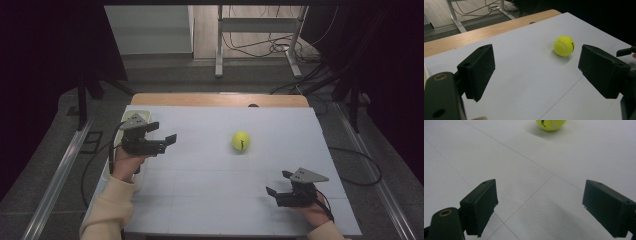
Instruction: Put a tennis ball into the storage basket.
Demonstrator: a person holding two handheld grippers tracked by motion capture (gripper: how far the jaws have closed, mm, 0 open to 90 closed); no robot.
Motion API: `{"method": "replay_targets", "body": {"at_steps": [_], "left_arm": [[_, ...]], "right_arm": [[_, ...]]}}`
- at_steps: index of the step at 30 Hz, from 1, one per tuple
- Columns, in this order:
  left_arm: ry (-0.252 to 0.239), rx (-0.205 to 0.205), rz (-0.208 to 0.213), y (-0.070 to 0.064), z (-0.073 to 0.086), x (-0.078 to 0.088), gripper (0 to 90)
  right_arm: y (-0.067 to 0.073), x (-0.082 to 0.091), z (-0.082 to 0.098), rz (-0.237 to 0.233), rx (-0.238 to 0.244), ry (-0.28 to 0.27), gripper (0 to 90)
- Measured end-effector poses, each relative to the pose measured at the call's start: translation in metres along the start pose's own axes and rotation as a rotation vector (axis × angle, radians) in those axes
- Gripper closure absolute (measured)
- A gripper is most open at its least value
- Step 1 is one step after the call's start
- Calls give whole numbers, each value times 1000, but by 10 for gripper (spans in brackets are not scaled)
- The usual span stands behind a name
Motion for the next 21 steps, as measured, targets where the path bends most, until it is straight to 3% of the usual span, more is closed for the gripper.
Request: {"method": "replay_targets", "body": {"at_steps": [21], "left_arm": [[41,-50,91,-33,-4,-37,148]], "right_arm": [[0,-1,-1,-12,-2,-7,132]]}}
Point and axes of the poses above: each handheld gripper's, and its own axes: x roughly backward along the jaws, z roughly out of its underside, y roughly to its left, the point moved 7 cm from there along -x, roughly forward along the jaws, and after that the axes turned 11 degrees about -x, right-handed, at the moved point
